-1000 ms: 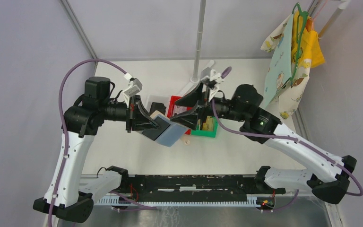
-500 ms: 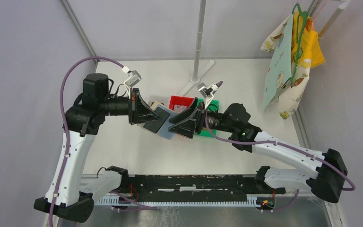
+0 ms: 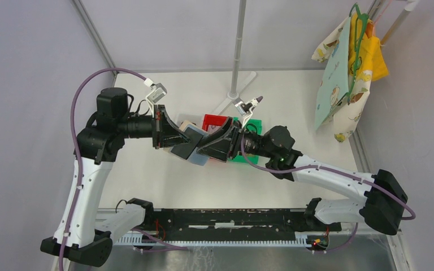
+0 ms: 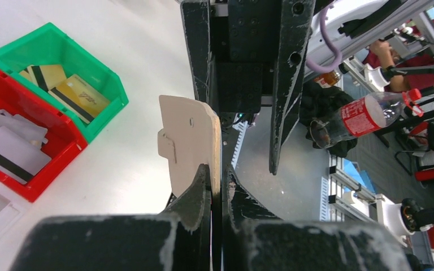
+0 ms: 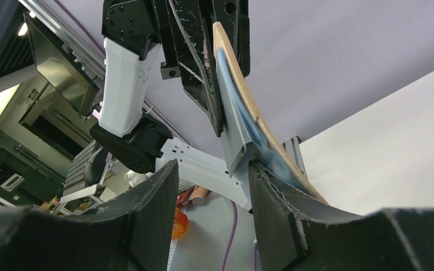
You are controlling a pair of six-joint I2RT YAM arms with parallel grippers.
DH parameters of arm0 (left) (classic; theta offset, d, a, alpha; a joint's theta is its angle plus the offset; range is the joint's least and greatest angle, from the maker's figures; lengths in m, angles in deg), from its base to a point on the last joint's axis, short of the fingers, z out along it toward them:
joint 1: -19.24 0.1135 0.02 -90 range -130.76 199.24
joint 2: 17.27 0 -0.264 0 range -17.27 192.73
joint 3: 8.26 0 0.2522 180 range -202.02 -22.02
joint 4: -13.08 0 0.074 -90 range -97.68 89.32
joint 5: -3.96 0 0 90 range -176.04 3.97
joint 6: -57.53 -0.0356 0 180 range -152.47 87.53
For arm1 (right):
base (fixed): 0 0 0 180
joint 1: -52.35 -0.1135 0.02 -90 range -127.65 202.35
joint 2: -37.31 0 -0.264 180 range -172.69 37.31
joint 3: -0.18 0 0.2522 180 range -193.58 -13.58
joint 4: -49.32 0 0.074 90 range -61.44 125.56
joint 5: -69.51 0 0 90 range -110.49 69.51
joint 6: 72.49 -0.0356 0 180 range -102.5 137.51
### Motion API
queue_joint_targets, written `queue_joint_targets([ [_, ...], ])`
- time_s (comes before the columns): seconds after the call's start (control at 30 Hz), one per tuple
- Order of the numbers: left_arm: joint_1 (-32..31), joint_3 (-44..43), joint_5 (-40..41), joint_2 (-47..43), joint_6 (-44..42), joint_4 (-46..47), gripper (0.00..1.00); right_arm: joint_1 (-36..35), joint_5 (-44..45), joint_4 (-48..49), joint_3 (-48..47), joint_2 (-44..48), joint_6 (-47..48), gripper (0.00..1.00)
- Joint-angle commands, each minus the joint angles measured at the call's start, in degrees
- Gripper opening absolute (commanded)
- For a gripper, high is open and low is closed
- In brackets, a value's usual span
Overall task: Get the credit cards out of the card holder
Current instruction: Remove the credit card from the card holder.
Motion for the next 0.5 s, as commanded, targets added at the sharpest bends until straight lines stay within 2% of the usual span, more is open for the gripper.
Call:
queue_joint_targets([
  [0.0, 0.3, -0.5, -7.0, -0.6, 5.7, 4.5, 0.02, -0.3, 0.5, 7.8, 0.3, -1.0, -2.9, 0.54],
  [0.13, 0.5, -0.3, -8.6, -0.8, 8.2, 6.7, 0.02, -0.5, 0.8, 9.0, -0.1, -1.6, -3.5, 0.52],
  [0.27, 0.5, 0.4, -4.5, -1.1, 7.2, 6.2, 0.02, -1.0, 0.9, 12.9, -0.6, -3.0, -5.3, 0.37],
  [0.47, 0.5, 2.1, -0.7, -1.0, 4.0, 3.3, 0.08, -1.8, 3.1, 13.9, -1.2, -4.9, -6.5, 0.17],
])
